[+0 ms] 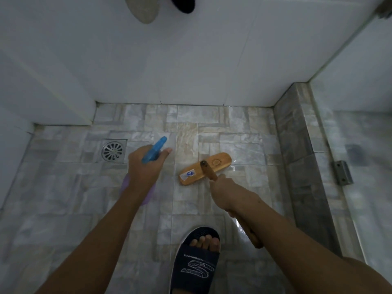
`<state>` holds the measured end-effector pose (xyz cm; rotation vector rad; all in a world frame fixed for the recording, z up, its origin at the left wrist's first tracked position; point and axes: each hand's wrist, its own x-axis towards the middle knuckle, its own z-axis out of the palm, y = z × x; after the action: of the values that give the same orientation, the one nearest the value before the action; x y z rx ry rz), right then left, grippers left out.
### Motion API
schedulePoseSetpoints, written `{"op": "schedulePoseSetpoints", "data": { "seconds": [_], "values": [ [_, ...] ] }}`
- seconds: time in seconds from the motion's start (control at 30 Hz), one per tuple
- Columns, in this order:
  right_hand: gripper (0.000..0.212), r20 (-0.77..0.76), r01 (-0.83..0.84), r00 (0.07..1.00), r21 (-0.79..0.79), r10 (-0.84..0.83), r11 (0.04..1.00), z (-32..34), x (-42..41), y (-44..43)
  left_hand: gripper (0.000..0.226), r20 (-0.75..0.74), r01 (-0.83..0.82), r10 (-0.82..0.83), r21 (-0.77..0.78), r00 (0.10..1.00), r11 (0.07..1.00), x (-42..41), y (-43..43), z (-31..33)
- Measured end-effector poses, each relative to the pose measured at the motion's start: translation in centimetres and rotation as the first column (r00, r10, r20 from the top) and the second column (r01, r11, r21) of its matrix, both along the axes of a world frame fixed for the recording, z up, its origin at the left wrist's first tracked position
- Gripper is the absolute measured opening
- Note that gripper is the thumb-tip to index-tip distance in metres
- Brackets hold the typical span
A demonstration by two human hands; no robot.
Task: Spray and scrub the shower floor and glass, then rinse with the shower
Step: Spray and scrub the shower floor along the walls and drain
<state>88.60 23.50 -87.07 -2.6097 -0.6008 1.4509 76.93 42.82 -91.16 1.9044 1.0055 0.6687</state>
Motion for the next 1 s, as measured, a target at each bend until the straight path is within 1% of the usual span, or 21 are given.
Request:
{"op": "schedulePoseSetpoints", "data": {
  "seconds": [0.03, 0.1, 0.17, 0.23, 0.27, 0.33, 0.4, 0.47, 0.53, 0.6, 0.63, 0.67, 0.77, 0.83, 0.9, 1.0],
  "values": [
    [0.036, -0.016, -0.008, 1.0, -0.009, 0.007, 1.0, 0.4, -0.2, 0.3, 0.038, 0.032, -0.029, 0.029, 0.008, 0.999, 1.0, 0.1, 0.4, 0.0],
    [0.039, -0.055, 0.046, 0.998, 0.022, -0.044, 0.999, 1.0, 0.0, 1.9, 0.035, 0.085, -0.074, 0.068, 0.069, 0.994, 0.995, 0.1, 1.2, 0.0],
    [0.044, -0.079, 0.157, 0.986, 0.122, -0.148, 0.98, 0.6, 1.4, 4.9, 0.032, 0.092, -0.075, 0.058, 0.189, 0.994, 0.979, 0.2, 1.7, 0.1],
    [0.04, -0.073, 0.243, 0.97, 0.246, -0.232, 0.938, -0.2, 3.3, 8.7, 0.03, 0.104, -0.089, 0.063, 0.262, 0.993, 0.961, 0.2, 2.1, -0.3],
    [0.037, -0.1, 0.314, 0.95, 0.292, -0.297, 0.903, -0.1, 4.3, 10.5, 0.03, 0.117, -0.109, 0.08, 0.268, 0.99, 0.957, 0.1, 2.3, -0.5],
    [0.037, -0.165, 0.439, 0.898, 0.303, -0.407, 0.846, 0.0, 6.3, 13.7, 0.025, 0.133, -0.146, 0.115, 0.249, 0.984, 0.958, 0.2, 2.8, -0.7],
    [0.041, -0.189, 0.476, 0.879, 0.305, -0.437, 0.825, -0.4, 7.1, 14.8, 0.023, 0.139, -0.158, 0.128, 0.241, 0.982, 0.958, 0.3, 2.9, -0.7],
    [0.042, -0.174, 0.435, 0.901, 0.343, -0.398, 0.833, -0.3, 5.8, 13.7, 0.025, 0.145, -0.146, 0.112, 0.245, 0.983, 0.958, 0.1, 2.8, -0.6],
    [0.044, -0.094, 0.305, 0.952, 0.367, -0.291, 0.879, -0.7, 3.3, 10.4, 0.028, 0.143, -0.11, 0.076, 0.253, 0.987, 0.961, -0.2, 2.5, -0.7],
    [0.045, -0.067, 0.215, 0.976, 0.273, -0.205, 0.938, -1.5, 0.6, 6.3, 0.029, 0.131, -0.116, 0.084, 0.26, 0.988, 0.959, -0.4, 2.5, -1.0],
    [0.047, -0.079, 0.223, 0.974, 0.207, -0.211, 0.952, -1.8, -0.1, 4.9, 0.03, 0.137, -0.139, 0.108, 0.244, 0.985, 0.96, -0.5, 2.7, -1.1],
    [0.049, -0.089, 0.252, 0.967, 0.18, -0.239, 0.951, -2.4, 0.0, 4.3, 0.031, 0.148, -0.162, 0.131, 0.224, 0.98, 0.961, -0.5, 2.9, -1.1],
    [0.051, -0.046, 0.348, 0.937, 0.223, -0.347, 0.911, -3.3, 3.6, 6.7, 0.032, 0.148, -0.167, 0.136, 0.228, 0.98, 0.959, -0.5, 2.7, -1.2],
    [0.047, -0.044, 0.379, 0.922, 0.297, -0.384, 0.876, -3.2, 6.4, 9.8, 0.031, 0.139, -0.143, 0.111, 0.247, 0.984, 0.959, -0.4, 2.3, -1.0],
    [0.043, -0.031, 0.34, 0.935, 0.366, -0.354, 0.866, -2.6, 7.6, 12.5, 0.028, 0.135, -0.131, 0.1, 0.249, 0.986, 0.96, -0.2, 1.9, -0.6],
    [0.041, 0.017, 0.232, 0.966, 0.387, -0.259, 0.892, -1.6, 7.5, 14.1, 0.027, 0.126, -0.121, 0.096, 0.212, 0.987, 0.97, 0.2, 2.1, -0.5]
  ]
}}
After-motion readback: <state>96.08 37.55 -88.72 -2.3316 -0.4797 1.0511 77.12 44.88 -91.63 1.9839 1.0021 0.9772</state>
